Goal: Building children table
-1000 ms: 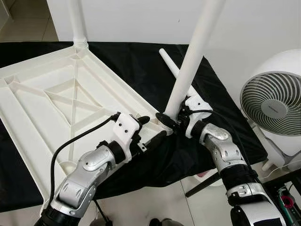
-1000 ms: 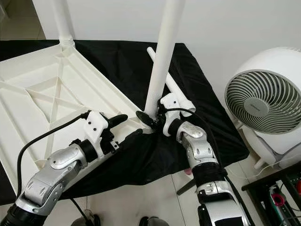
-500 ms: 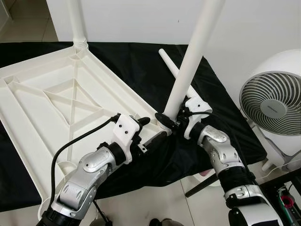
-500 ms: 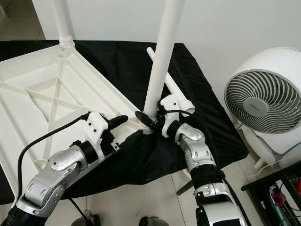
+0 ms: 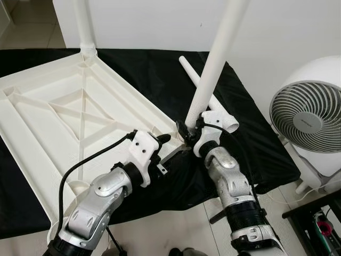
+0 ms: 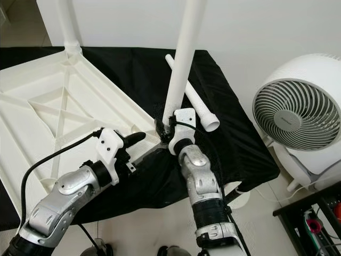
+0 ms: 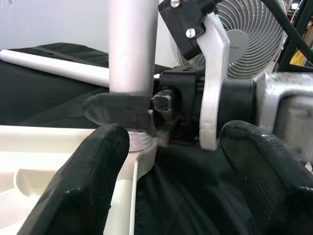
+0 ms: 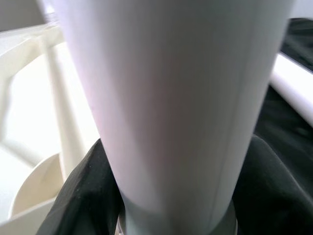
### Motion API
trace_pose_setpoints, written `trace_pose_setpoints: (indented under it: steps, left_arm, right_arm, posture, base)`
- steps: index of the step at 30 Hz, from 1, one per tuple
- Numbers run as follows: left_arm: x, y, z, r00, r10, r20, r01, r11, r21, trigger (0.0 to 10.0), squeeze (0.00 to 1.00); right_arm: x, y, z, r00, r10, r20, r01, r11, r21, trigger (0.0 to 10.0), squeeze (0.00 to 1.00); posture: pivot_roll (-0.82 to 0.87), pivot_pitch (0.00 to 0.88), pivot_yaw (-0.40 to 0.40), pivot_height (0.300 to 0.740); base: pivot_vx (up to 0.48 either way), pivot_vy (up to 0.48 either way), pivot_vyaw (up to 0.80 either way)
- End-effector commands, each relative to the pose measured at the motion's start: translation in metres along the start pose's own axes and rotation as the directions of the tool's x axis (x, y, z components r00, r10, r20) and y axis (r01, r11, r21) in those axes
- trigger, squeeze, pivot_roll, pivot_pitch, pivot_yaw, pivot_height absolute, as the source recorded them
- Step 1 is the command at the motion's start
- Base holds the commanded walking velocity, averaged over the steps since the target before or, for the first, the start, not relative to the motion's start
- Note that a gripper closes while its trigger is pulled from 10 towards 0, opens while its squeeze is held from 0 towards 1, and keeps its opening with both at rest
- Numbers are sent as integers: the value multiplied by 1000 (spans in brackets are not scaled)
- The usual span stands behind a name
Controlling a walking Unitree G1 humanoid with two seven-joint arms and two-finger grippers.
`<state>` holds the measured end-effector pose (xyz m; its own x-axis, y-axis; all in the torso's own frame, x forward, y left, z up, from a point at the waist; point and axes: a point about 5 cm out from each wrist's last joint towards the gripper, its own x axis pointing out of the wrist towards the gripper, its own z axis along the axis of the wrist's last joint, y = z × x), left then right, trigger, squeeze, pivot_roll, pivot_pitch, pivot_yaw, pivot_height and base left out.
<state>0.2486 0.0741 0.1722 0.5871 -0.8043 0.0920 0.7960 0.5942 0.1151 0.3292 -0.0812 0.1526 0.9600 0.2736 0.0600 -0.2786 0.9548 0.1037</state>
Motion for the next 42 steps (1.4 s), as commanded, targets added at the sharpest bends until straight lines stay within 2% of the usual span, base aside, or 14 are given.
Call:
trace_pose_setpoints:
  steps: [1,5,6,7,8,13,16,19,20,21,22,27,28,42]
  left_arm:
    - [1,-7,0,999,-54,-3,54,999,2,10000,0]
    - [1,-8,0,998,-56,-1,56,998,-1,10000,0]
    - [1,-8,0,998,-57,-1,57,998,1,10000,0]
    - [1,-8,0,998,-57,-1,57,998,1,10000,0]
    - [1,-8,0,998,-56,1,56,998,1,10000,0]
    - [1,-7,1,998,-55,2,55,999,0,10000,0]
    - [0,-7,0,999,-51,-1,51,999,5,10000,0]
    - [0,-7,0,999,-50,0,50,999,4,10000,0]
    - [-1,-7,0,999,-48,0,48,999,5,10000,0]
    - [-1,-7,0,999,-48,0,48,999,5,10000,0]
    - [0,-6,0,999,-46,0,46,999,6,10000,0]
    - [1,-6,1,999,-45,2,45,999,9,10000,0]
    - [2,-5,1,999,-45,4,45,999,12,10000,0]
    - [2,-4,2,999,-41,4,41,999,11,10000,0]
  right_arm:
    - [-7,8,-18,997,-26,-70,27,999,17,10000,0]
    - [-9,8,-17,998,-31,-63,32,999,25,10000,0]
    - [-9,5,-16,998,-30,-61,31,999,24,10000,341]
    - [-9,5,-16,998,-30,-61,31,999,24,10000,341]
    - [-8,2,-14,998,-24,-52,25,999,29,10000,1000]
    - [-8,2,-13,999,-17,-47,18,999,33,10000,1000]
    - [-7,3,-7,996,90,-24,-89,995,43,10000,1000]
    - [-7,1,-4,995,94,-19,-94,995,25,10000,1000]
    - [-4,-5,0,990,142,-18,-142,990,-6,10000,800]
    - [-4,-5,0,990,142,-18,-142,990,-6,10000,800]
    - [-1,-10,4,981,195,-20,-195,980,-32,10000,0]
    - [4,-19,15,958,286,-5,-285,952,-116,10000,0]
    - [11,-27,23,941,338,-16,-336,926,-172,10000,0]
    - [16,-32,14,864,484,-139,-504,832,-234,10000,0]
  posture:
    - [106,117,-107,740]
    - [105,107,-113,740]
    - [108,104,-114,740]
    - [108,104,-114,740]
    - [109,103,-114,740]
    - [109,103,-114,740]
    - [118,98,-118,740]
    - [118,98,-118,740]
    - [121,92,-121,740]
    - [121,92,-121,740]
    - [122,90,-120,740]
    - [120,85,-118,740]
    - [122,85,-115,740]
    - [123,102,-111,740]
  base:
    - [0,0,0]
    - [0,0,0]
    - [0,0,0]
    - [0,0,0]
    - [0,0,0]
    - [0,0,0]
    - [0,0,0]
    - [0,0,0]
    - [0,0,0]
    - [0,0,0]
    - [0,0,0]
    - [0,0,0]
    - [0,0,0]
    - [0,0,0]
